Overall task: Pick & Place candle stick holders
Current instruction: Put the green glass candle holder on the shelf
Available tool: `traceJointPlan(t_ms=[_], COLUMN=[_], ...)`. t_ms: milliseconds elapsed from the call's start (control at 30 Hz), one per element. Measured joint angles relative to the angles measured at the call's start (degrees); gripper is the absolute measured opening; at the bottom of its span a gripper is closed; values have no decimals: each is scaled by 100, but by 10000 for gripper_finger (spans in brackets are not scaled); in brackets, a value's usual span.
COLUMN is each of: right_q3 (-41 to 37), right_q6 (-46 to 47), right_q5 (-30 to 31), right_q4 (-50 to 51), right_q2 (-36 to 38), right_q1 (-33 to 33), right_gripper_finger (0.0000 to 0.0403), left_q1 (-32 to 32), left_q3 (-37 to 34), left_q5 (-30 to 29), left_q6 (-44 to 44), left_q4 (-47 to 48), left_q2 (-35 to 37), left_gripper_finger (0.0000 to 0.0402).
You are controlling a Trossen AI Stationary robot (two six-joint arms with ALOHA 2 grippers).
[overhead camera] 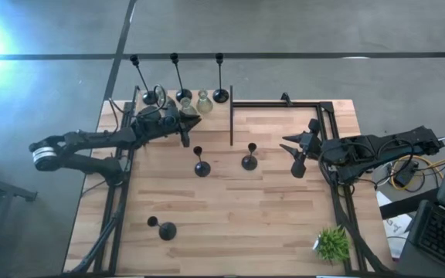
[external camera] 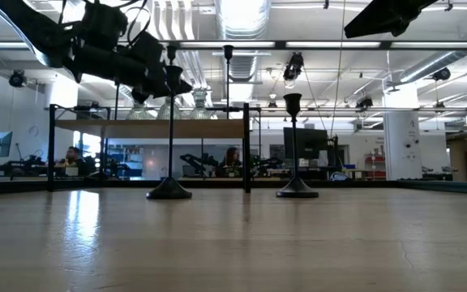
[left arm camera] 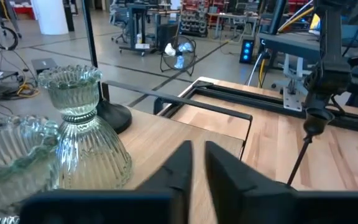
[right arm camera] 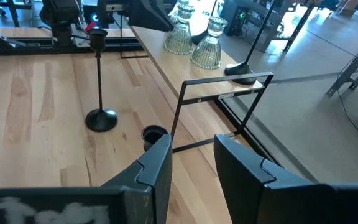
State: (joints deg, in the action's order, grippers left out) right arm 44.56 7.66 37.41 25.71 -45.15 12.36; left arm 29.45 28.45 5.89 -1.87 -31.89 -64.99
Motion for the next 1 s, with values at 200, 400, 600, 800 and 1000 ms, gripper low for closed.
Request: traceJointPlan(t_ms=[200,400,600,800,1000], right_q3=[0,0,0,0,0], right_q6=[6,7,-10,-13,-15], right_q5=[0,-2,-2,-2,-2], right_q4=[-27,-59,-58,-57,-57], right_q2=[0,0,0,0,0], right_q1=[0,0,0,0,0], right_gripper_finger=[113,104,97,90,90], left_q1=[7,7,12,22,49], left_q3=[45,120,125,125,125], left_q5=[-259,-553,-1078,-1355,-1681], left_q6=[7,21,-10,-40,29], left_q4=[-72,-64,-29,68,104], left_q2=[-13,-13,-13,-13,-13], left_gripper_finger=[8,4,2,1,1])
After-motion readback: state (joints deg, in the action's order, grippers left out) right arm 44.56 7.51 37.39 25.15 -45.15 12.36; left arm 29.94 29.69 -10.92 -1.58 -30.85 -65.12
